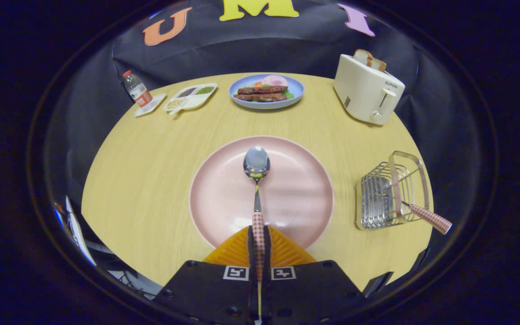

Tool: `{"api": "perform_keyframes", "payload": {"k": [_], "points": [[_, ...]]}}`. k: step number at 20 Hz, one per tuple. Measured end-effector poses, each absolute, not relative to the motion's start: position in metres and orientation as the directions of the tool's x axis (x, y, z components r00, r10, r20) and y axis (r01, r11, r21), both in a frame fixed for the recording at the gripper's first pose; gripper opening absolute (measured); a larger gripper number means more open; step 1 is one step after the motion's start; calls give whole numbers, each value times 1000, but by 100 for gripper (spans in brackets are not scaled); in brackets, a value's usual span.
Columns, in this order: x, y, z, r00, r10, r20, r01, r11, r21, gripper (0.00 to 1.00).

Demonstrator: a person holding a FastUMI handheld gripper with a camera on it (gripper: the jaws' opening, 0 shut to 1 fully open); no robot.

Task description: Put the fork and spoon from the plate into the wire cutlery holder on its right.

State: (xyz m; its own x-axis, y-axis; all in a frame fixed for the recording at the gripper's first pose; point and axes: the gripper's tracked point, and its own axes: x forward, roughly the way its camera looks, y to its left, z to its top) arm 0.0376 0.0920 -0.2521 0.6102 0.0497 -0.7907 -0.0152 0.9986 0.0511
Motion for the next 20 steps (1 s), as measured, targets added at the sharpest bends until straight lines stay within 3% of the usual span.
{"api": "perform_keyframes", "payload": {"k": [6,11,20], "points": [[28,45,-157,603,77,-794,21,994,112,3],[19,-40,-109,557,1,-831,102,992,70,3],[-26,-81,-132,270,50,-962,185,977,103,3]]}}
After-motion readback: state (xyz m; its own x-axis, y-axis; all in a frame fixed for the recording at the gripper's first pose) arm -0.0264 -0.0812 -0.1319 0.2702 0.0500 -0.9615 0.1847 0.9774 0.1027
